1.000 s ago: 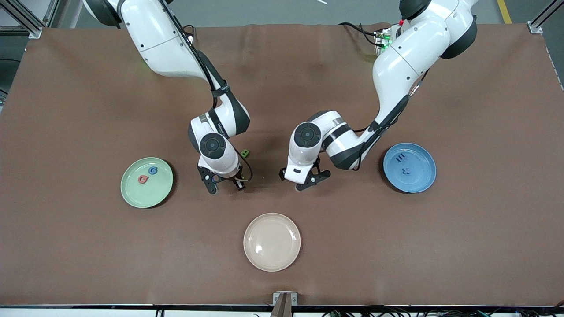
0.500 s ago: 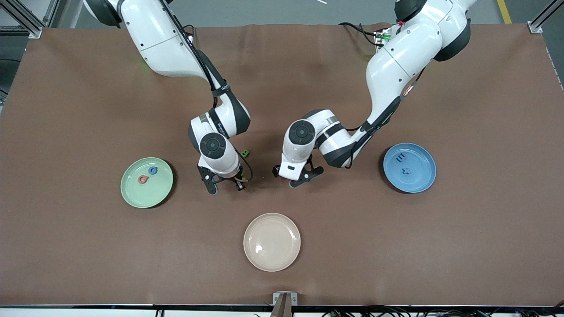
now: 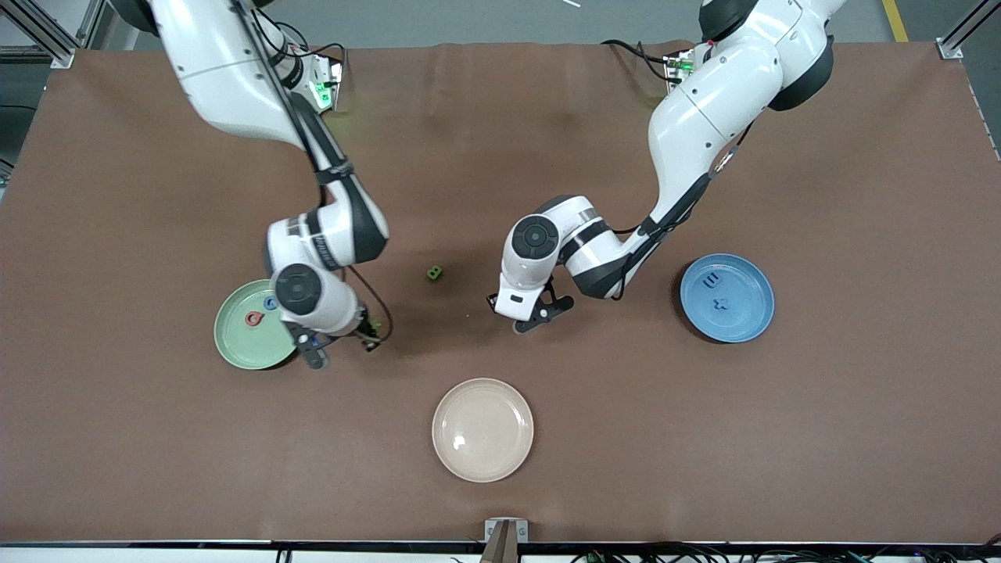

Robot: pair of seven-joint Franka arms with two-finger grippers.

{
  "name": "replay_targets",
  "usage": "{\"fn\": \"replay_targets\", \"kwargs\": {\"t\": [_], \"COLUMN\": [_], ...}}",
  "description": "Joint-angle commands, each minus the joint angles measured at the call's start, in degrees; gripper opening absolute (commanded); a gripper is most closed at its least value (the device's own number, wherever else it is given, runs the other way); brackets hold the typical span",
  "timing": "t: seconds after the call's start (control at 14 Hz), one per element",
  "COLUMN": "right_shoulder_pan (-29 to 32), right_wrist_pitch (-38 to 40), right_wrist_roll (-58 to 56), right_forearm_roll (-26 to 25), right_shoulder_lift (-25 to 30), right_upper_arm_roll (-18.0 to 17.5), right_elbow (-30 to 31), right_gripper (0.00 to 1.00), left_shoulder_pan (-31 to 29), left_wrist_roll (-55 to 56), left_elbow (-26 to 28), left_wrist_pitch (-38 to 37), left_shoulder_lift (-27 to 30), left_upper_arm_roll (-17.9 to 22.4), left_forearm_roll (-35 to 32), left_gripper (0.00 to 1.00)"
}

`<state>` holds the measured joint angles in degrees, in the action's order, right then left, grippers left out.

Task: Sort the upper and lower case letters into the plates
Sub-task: 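Place the u in the blue plate and the N in the green plate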

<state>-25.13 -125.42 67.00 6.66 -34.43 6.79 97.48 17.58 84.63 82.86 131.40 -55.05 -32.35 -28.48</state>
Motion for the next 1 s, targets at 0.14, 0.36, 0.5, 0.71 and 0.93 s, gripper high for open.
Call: {"fn": "replay_targets", "kwargs": {"t": [0.14, 0.36, 0.5, 0.71, 0.93], "right_shoulder_pan": [9.0, 12.5, 13.1, 13.4, 14.1], "right_wrist_pitch": [1.5, 0.5, -3.0, -12.5, -17.0], "right_wrist_roll": [-17.0, -23.1, -24.5, -26.3, -27.4], "right_forearm_roll": [-0.3, -0.3, -0.3, -0.3, -0.3], "right_shoulder_lift": [7.7, 8.8, 8.9, 9.2, 8.8], "right_upper_arm_roll": [-1.0, -1.0, -1.0, -1.0, -1.0], "right_elbow": [7.7, 10.4, 13.2, 20.0, 22.6], "right_gripper": [0.0, 0.0, 0.0, 0.0, 0.01], "left_shoulder_pan": [0.5, 0.6, 0.6, 1.0, 1.0], "left_wrist_roll": [0.2, 0.3, 0.3, 0.3, 0.3], "left_elbow": [-1.3, -1.3, -1.3, -1.3, -1.3], "left_wrist_pitch": [0.2, 0.4, 0.8, 0.8, 0.8], "left_shoulder_lift": [-0.4, -0.4, -0.6, -0.6, -0.7], "left_upper_arm_roll": [0.9, 1.2, 1.2, 1.2, 1.2], "left_forearm_roll": [0.6, 0.4, 0.4, 0.4, 0.4], "left_gripper": [0.67, 0.66, 0.65, 0.58, 0.45]}}
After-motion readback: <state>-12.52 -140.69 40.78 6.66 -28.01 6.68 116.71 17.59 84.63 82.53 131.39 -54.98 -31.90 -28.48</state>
